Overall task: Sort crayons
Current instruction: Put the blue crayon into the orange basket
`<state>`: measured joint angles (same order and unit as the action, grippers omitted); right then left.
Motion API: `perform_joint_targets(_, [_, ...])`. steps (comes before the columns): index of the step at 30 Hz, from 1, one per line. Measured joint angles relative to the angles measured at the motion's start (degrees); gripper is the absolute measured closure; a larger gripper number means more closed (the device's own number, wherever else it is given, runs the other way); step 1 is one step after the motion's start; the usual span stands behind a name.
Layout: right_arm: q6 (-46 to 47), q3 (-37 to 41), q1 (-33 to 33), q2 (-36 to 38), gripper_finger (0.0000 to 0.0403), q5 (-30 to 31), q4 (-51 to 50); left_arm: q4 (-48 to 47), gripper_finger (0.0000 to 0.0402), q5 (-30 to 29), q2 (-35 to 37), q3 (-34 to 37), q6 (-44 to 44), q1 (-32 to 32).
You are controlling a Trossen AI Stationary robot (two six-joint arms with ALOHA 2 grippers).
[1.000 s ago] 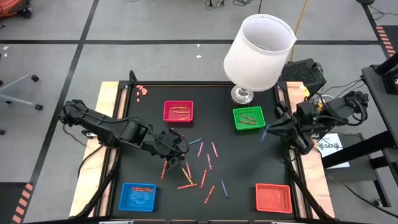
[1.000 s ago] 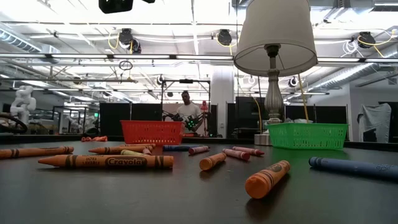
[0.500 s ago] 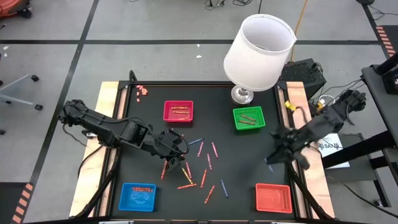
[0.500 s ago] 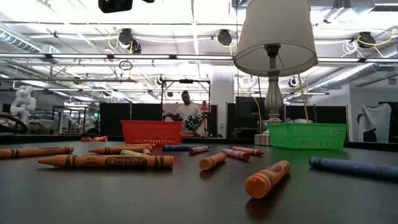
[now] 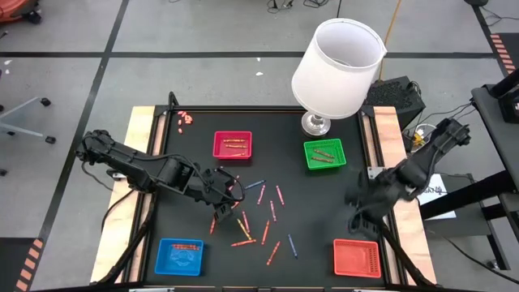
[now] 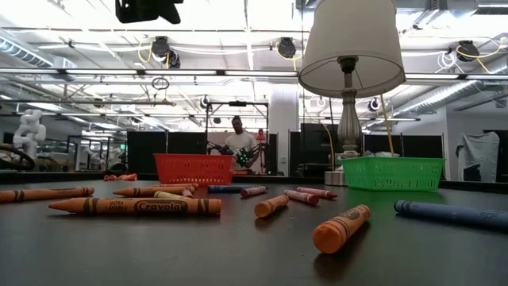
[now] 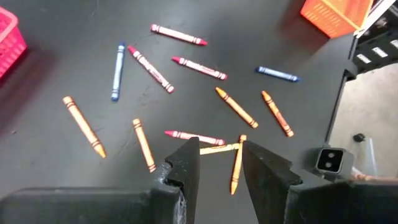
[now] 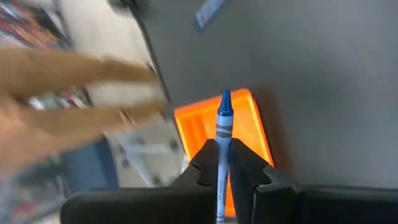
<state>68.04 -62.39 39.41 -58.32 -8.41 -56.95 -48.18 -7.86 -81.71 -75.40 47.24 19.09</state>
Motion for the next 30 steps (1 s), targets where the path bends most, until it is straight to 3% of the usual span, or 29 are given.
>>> perform_joint_targets(2, [-0.27,0.0,1.34,-2.77,0.0403,-2.19,-0.7,-0.6,0.0282,-0.07,0.0,0.0,-0.02,0.0])
perform_joint_targets(18, [-6.15,0.0,12.97,-24.1,0.0388,-2.14,7.53,-0.83,0.0282,-0.13,0.0,0.0,-3.11,0.0])
perform_joint_targets(30, [-6.16,0.0,14.78,-34.16,0.0387,-2.09,8.81,-0.82,0.0282,-0.09,0.0,0.0,-3.19,0.0])
